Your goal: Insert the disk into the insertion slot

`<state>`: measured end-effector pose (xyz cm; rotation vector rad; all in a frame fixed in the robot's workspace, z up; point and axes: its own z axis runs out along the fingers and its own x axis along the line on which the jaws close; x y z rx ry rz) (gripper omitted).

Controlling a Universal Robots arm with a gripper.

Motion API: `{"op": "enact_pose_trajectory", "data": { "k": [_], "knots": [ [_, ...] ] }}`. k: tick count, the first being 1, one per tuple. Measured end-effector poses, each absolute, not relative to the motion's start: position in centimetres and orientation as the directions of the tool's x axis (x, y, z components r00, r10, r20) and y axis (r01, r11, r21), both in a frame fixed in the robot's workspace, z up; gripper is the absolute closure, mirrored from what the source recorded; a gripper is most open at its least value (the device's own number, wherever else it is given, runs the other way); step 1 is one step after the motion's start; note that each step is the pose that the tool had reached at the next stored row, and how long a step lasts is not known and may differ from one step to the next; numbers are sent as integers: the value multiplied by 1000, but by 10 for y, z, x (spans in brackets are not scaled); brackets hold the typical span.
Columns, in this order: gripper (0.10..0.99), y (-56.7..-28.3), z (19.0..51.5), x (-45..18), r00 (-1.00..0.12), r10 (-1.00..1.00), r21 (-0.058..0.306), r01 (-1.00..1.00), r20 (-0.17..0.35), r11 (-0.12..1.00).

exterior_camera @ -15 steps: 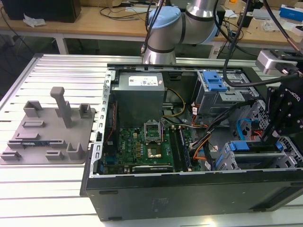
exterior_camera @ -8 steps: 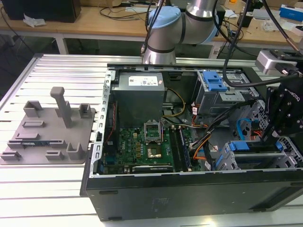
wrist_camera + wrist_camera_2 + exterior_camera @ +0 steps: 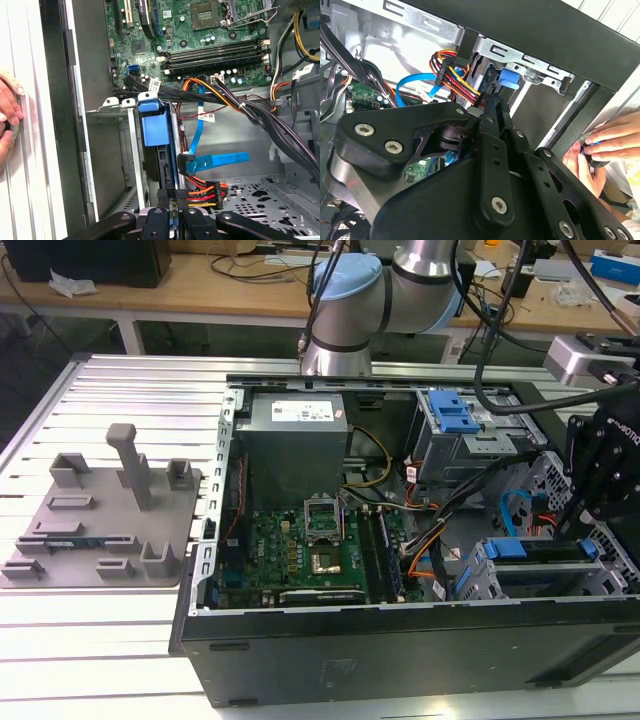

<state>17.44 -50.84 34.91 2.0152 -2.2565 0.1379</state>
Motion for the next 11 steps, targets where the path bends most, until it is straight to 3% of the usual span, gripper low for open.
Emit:
{"op": "enact_pose_trajectory", "data": {
  "k": [11],
  "knots": [
    [918, -510, 349, 174, -111, -986, 10, -994, 122, 113]
  ]
}}
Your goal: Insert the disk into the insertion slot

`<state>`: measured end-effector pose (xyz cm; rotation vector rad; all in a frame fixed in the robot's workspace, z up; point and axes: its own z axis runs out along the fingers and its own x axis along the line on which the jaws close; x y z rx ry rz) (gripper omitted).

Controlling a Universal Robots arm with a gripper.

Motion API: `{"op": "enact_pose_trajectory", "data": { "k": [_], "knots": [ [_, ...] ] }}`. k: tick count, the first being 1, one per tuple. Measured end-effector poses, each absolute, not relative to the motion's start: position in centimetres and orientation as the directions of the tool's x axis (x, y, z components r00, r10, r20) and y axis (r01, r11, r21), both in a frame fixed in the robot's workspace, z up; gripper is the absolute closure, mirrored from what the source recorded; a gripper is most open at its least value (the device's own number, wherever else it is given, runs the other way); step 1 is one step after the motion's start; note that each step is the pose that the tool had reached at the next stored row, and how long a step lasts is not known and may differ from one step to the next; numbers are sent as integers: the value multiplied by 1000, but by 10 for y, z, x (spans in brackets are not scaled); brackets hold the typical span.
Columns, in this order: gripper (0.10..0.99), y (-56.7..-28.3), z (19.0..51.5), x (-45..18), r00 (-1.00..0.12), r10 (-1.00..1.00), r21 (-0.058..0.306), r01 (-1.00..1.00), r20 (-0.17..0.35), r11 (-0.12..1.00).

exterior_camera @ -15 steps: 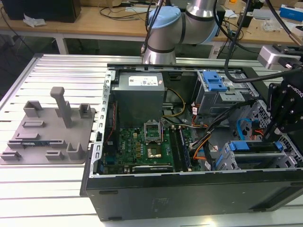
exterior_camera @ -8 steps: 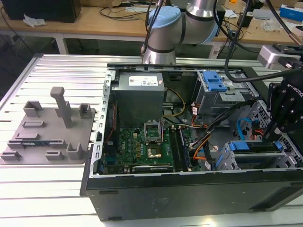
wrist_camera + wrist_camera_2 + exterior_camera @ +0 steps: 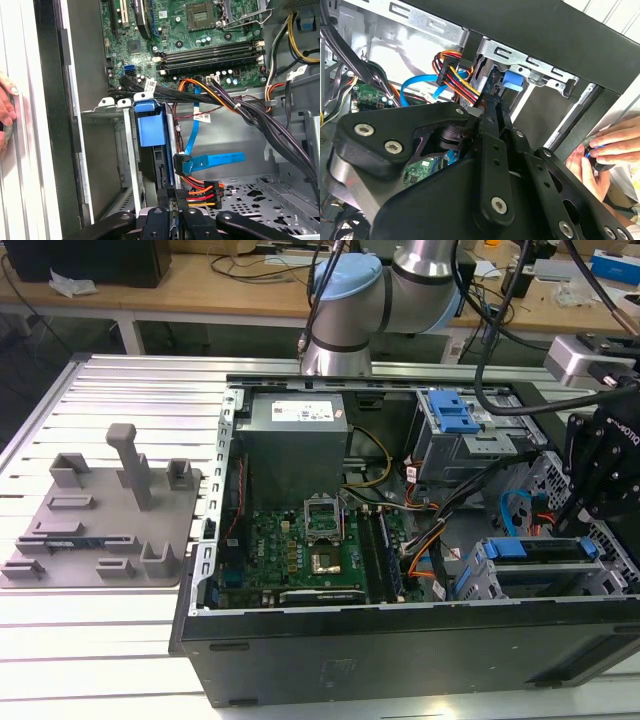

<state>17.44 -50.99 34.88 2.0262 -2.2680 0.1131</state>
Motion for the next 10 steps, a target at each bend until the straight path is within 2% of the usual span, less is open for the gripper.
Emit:
{"op": "enact_pose_trajectory", "data": {
  "k": [10],
  "knots": [
    [918, -511, 346, 174, -111, -986, 10, -994, 122, 113]
  ]
}}
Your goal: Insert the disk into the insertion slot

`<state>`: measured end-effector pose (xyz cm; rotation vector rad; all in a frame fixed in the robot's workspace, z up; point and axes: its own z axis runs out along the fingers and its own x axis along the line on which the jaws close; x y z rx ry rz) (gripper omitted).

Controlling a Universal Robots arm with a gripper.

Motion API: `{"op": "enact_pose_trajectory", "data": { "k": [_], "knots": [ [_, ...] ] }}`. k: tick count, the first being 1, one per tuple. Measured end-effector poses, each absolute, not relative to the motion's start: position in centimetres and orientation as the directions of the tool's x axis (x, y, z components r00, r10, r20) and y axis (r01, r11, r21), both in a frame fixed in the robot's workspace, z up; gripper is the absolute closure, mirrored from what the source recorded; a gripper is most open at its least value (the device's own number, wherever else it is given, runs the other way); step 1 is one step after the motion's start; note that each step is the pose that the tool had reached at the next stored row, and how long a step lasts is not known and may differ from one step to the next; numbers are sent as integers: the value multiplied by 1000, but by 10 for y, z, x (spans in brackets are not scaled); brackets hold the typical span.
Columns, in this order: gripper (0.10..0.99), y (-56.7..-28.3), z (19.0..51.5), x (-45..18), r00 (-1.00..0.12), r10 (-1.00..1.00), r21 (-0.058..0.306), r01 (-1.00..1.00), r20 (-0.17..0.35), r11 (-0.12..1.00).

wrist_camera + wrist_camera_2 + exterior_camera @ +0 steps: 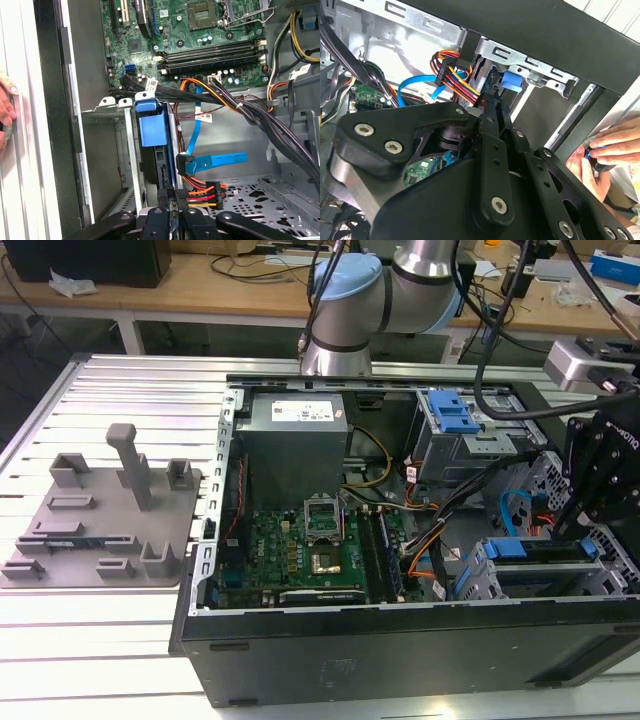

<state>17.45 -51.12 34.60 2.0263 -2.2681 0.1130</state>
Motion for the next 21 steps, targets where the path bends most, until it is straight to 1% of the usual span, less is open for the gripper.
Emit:
{"op": "enact_pose_trajectory", "data": {
  "k": [21],
  "knots": [
    [918, -513, 339, 175, -101, -987, 10, -995, 123, 103]
  ]
}}
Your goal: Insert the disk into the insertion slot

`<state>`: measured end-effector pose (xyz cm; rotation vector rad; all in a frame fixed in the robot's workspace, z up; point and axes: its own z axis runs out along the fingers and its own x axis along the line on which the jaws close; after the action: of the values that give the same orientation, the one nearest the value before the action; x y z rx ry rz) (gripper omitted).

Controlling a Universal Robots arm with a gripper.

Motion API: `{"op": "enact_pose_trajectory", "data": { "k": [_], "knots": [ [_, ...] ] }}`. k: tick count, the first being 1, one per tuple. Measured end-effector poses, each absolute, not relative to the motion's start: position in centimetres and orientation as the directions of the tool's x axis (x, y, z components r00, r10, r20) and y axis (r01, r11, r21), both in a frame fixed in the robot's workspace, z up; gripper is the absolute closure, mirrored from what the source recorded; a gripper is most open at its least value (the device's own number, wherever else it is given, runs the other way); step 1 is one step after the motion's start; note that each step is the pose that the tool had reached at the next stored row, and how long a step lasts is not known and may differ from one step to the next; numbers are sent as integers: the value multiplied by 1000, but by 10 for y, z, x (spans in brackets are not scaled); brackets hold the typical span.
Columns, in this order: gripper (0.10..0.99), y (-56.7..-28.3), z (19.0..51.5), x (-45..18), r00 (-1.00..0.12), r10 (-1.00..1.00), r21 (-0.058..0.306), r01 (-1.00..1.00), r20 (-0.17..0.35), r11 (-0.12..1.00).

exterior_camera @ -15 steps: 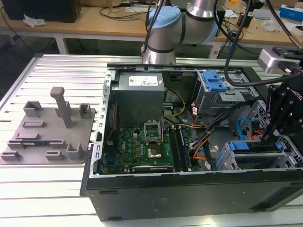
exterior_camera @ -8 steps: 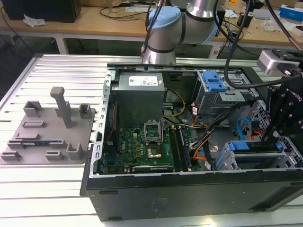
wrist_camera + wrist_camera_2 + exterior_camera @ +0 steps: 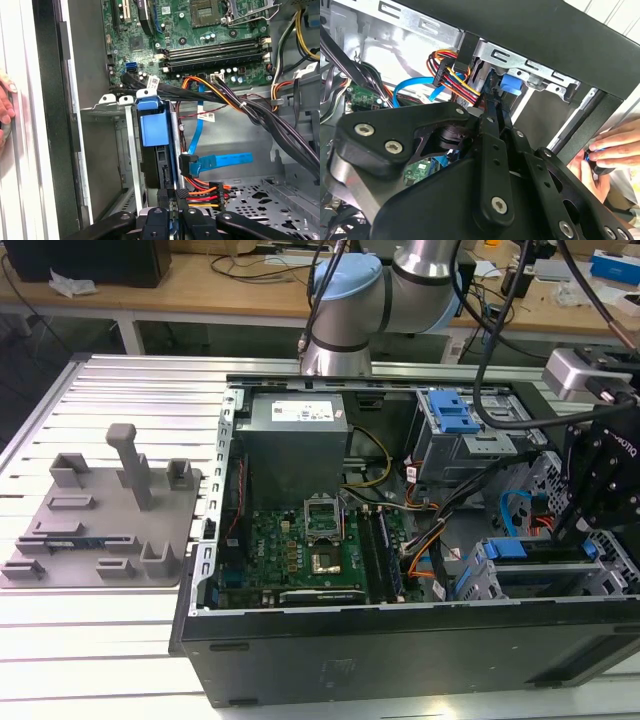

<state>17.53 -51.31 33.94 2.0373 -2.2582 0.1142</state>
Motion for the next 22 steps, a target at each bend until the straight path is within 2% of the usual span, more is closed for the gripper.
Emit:
{"op": "enact_pose_trajectory", "data": {
  "k": [18, 22],
  "knots": [
    [918, -513, 345, 175, -94, -988, 10, -995, 123, 96],
    [918, -514, 345, 175, -94, -990, 11, -995, 108, 96]
  ]
}}
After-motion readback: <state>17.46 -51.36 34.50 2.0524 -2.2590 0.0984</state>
